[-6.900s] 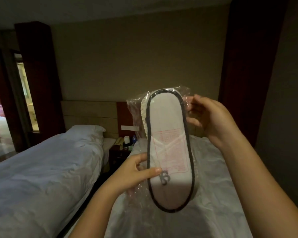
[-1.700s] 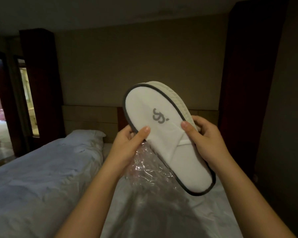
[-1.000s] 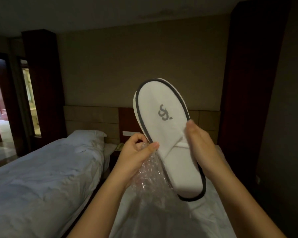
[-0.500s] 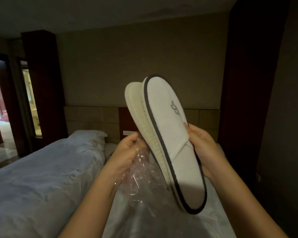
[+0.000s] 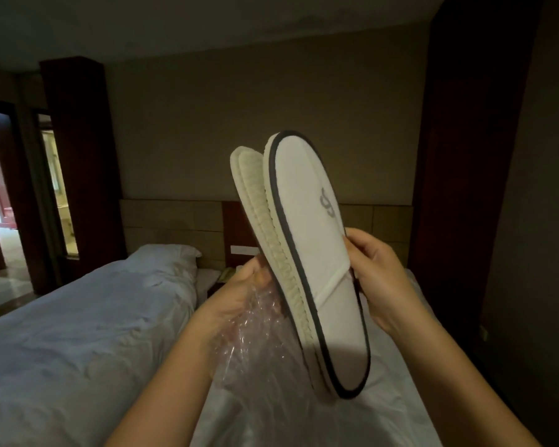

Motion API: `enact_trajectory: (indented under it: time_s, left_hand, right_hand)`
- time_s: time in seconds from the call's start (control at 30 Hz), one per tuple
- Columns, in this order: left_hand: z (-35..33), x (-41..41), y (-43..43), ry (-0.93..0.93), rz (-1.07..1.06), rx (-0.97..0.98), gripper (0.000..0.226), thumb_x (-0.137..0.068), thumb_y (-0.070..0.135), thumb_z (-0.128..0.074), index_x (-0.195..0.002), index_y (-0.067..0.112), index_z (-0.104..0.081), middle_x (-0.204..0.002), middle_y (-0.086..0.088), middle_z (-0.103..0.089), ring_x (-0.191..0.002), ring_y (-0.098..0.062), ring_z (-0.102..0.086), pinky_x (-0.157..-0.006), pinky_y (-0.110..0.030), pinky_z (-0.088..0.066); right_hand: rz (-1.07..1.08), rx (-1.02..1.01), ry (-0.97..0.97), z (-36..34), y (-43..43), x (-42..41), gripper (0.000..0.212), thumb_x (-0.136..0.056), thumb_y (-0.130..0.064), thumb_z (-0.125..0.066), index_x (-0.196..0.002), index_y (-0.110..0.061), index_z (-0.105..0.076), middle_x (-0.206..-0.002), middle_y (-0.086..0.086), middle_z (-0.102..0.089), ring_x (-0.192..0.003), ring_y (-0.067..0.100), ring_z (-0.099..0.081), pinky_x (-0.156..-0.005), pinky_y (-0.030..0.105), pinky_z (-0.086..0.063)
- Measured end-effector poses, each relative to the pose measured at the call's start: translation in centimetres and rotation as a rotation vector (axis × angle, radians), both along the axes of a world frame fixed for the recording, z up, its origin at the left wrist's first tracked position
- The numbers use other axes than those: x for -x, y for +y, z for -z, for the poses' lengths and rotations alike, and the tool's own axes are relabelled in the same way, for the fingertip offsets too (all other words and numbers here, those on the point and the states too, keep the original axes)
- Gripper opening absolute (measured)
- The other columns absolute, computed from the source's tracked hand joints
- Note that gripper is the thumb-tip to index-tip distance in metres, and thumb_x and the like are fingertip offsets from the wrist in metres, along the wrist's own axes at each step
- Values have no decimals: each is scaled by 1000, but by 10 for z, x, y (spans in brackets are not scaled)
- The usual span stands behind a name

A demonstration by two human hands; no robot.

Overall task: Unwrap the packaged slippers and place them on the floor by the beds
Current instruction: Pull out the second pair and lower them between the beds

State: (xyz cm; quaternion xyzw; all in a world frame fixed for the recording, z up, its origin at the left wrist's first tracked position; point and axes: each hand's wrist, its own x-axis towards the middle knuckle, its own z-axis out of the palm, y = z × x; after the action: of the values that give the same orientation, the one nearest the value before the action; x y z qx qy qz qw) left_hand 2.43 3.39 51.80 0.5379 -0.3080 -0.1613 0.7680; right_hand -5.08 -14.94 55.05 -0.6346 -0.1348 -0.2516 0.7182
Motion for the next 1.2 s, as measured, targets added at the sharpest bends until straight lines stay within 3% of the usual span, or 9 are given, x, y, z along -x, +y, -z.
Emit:
enact_trajectory:
  time_s: [0.07,0.17,0.23,0.3,0.4,0.57,0.8,1.1,1.2]
  left_hand:
    - [-2,-3,-3,-106,12,8,75,-33,54,-92,-98,25,-70,-80,6,-78,-72,-7,-74,-60,-23,-58]
    - [-12,-3,-2,-100,-99,-22,36,-62,43,-83,-93,25,-78,-90,-2,-78,-76,-14,-75,-62,-26,-58]
    - [-15,-5,4,-81,-194,19,20,-70,31,-77,-87,21,-79,-83,-4,-78,-70,-15,-74,-59,-25,-57]
    - [-17,-4,12,-111,-306,-4,9,-68,29,-78,-69,20,-76,-66,2,-74,-58,-11,-71,-52,-20,-54]
    - [-20,-5,20,-214,-416,-57,28,-73,24,-78,-52,19,-61,-45,11,-59,-39,-2,-56,-41,-12,-44]
    - [-20,1,27,-260,-425,-108,46,-82,12,-72,-42,22,-54,-40,14,-49,-35,2,-46,-40,-9,-39]
    - [-21,5,33,-253,-476,-76,34,-81,12,-72,-60,7,-47,-47,4,-35,-39,-6,-33,-41,-15,-32]
    - [-21,10,36,-278,-510,-98,42,-80,13,-73,-48,20,-47,-47,8,-34,-41,-5,-31,-41,-17,-28]
    - [-18,11,39,-286,-503,-88,36,-71,24,-78,-58,7,-49,-54,0,-33,-47,-10,-31,-47,-22,-28]
  right_hand:
    - [31,-11,-12,-1,-4,0,17,-91,-22,-61,-104,-16,-70,-88,-2,-77,-77,7,-72,-59,18,-53]
    - [115,-57,-55,-4,-16,1,16,-92,-20,-62,-104,-12,-69,-88,0,-77,-77,10,-72,-59,20,-53]
    - [235,-55,-106,-6,-26,2,10,-90,-19,-64,-98,-17,-69,-88,-1,-77,-79,9,-71,-62,19,-53]
    - [347,-5,-151,-7,-36,3,6,-88,-19,-66,-94,-21,-68,-88,-5,-75,-81,5,-70,-66,17,-52]
    - [410,52,-154,-5,-46,4,10,-88,-24,-67,-97,-23,-68,-92,-6,-73,-83,4,-69,-65,14,-52]
    - [421,18,-187,3,-48,2,14,-89,-24,-64,-102,-19,-66,-92,-8,-73,-83,3,-70,-66,15,-53]
    - [340,-55,-173,7,-40,-2,7,-91,-25,-62,-98,-24,-64,-87,-8,-77,-80,8,-72,-62,18,-54]
    - [290,-17,-143,4,-37,-3,11,-92,-25,-61,-99,-34,-60,-85,-18,-74,-78,4,-71,-58,17,-54]
    - [274,1,-139,3,-37,-2,16,-91,-23,-62,-98,-37,-60,-89,-18,-74,-81,5,-71,-61,19,-56]
